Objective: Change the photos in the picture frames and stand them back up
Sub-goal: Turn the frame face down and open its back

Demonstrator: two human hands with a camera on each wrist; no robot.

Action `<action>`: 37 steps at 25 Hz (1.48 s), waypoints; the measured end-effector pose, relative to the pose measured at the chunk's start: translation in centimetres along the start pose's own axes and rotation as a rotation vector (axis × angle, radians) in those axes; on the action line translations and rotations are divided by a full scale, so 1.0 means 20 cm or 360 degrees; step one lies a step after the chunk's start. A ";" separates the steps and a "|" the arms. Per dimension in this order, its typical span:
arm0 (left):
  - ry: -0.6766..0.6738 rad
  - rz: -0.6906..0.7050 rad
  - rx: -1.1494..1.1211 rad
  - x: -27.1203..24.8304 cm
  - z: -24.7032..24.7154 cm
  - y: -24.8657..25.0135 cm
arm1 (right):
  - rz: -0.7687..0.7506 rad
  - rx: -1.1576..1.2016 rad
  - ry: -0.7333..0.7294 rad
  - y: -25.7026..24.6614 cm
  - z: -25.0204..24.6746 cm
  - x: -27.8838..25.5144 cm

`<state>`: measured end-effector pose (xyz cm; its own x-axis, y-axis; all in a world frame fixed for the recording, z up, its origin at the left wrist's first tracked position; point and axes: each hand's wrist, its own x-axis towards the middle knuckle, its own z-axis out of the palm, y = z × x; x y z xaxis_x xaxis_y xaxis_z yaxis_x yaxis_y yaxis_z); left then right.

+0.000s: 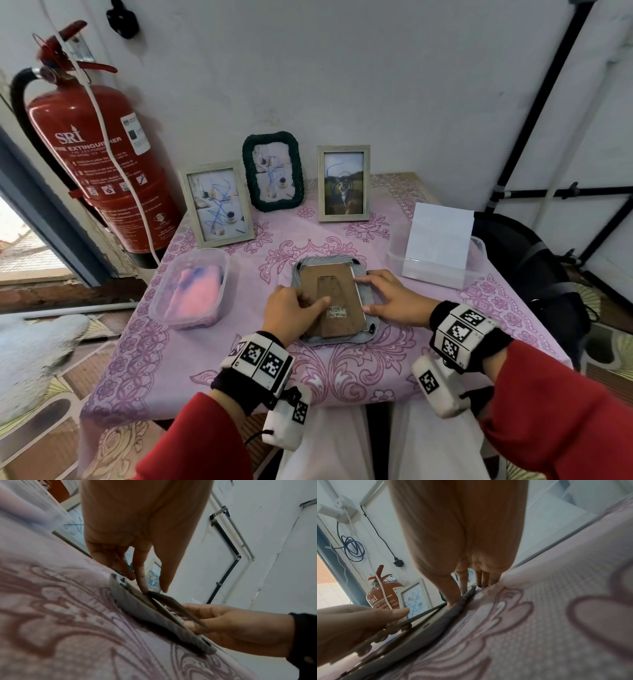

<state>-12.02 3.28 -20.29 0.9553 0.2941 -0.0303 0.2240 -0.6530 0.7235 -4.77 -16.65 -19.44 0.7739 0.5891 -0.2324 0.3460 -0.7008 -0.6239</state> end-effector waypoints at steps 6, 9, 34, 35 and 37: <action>-0.0098 -0.0158 -0.0343 0.01 -0.01 0.01 | -0.0019 0.0033 0.0020 0.01 0.00 -0.01; -0.0089 -0.0203 -0.0441 0.00 -0.03 0.01 | -0.0012 0.0051 0.0014 0.01 0.00 -0.01; 0.0049 -0.0204 -0.0017 0.01 -0.11 -0.16 | -0.0041 0.0011 0.0266 0.01 0.11 -0.03; 0.0089 -0.0187 0.0043 0.01 -0.12 -0.17 | -0.0040 0.0013 0.0272 0.01 0.12 -0.03; 0.0140 -0.0076 0.0052 -0.01 -0.13 -0.15 | -0.0044 0.0017 0.0282 0.02 0.12 -0.03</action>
<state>-13.34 6.97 -20.76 0.9230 0.3848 -0.0027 0.2767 -0.6586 0.6998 -6.34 -16.32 -21.42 0.8460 0.5270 -0.0805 0.3633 -0.6804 -0.6364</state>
